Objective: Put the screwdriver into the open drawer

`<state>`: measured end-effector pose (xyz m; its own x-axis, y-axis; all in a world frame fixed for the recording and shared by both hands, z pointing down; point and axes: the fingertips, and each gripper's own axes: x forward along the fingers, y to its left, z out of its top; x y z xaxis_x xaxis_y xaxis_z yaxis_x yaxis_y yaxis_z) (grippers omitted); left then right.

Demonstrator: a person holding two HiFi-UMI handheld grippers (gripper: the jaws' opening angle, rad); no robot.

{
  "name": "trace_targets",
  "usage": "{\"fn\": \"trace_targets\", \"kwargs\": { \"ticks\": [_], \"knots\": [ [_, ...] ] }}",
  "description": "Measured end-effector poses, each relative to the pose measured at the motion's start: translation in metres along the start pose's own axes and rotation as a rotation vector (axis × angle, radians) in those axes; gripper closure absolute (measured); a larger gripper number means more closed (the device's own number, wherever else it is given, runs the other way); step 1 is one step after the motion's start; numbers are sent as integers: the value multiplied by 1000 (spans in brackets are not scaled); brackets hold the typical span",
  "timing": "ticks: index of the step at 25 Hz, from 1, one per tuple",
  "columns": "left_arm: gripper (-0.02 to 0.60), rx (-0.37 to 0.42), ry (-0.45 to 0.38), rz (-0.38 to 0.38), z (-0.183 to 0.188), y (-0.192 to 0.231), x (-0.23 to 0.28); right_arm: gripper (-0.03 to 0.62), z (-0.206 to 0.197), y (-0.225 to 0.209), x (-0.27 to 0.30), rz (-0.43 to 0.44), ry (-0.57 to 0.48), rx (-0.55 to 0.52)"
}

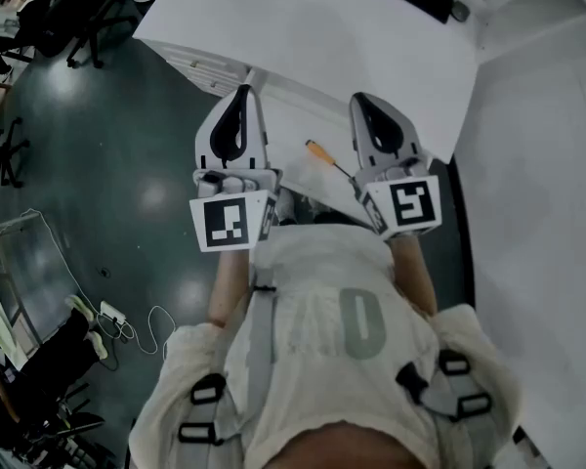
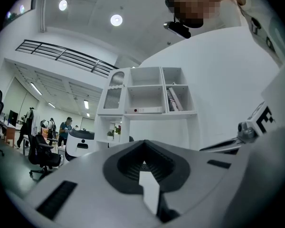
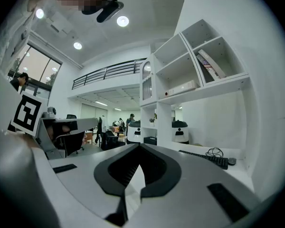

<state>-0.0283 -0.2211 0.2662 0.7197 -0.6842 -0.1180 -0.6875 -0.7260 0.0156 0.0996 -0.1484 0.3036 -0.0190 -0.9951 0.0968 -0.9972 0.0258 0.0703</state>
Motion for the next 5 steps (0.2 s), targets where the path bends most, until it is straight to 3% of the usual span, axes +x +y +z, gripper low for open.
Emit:
{"fn": "trace_targets", "kwargs": {
  "ticks": [5],
  "knots": [
    [575, -20, -5, 3, 5, -3, 5, 589, 1, 0, 1, -1, -7, -4]
  ]
}}
